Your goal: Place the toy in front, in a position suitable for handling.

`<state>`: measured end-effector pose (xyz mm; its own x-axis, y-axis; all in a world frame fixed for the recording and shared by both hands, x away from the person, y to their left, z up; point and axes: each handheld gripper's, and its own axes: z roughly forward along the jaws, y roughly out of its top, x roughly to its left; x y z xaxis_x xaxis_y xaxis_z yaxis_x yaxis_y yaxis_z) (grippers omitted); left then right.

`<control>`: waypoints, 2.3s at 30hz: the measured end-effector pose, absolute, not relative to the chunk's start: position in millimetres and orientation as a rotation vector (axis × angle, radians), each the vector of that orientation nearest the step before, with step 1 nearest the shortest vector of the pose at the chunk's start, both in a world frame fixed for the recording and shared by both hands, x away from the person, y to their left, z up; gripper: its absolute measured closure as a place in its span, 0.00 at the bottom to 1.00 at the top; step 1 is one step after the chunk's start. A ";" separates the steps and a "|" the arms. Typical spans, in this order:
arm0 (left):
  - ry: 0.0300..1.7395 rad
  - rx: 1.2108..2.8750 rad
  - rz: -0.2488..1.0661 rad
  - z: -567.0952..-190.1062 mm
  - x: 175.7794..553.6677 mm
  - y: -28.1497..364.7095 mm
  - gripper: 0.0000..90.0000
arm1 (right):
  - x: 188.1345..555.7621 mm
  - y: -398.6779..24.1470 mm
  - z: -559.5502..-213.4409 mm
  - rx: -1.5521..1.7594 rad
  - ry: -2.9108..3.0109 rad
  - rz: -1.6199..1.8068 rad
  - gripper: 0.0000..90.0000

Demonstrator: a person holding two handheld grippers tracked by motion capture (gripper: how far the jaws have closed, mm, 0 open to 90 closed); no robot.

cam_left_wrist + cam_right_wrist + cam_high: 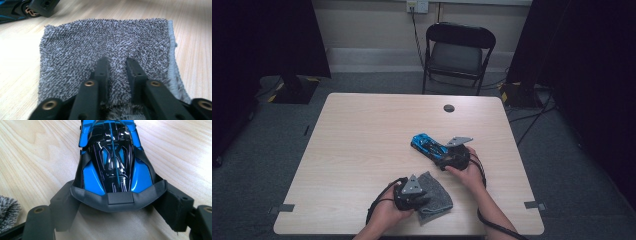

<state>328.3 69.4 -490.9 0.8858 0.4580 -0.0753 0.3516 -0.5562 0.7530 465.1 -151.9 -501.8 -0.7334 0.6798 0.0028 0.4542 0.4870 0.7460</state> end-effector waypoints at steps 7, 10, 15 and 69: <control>0.722 2.132 0.171 -474.5 343.9 93.2 0.86 | 465.1 -151.9 -501.8 0.960 2.443 1.096 0.27; 0.813 2.032 0.189 -462.4 358.2 110.1 0.86 | 465.1 -151.9 -501.8 0.960 2.443 1.096 0.27; 0.849 1.978 0.257 -446.1 382.1 116.0 0.86 | 465.1 -151.9 -501.8 0.959 2.443 1.096 0.27; 1.044 2.019 0.438 -470.6 503.4 75.6 0.85 | 465.5 -151.8 -501.8 0.961 2.443 1.098 0.27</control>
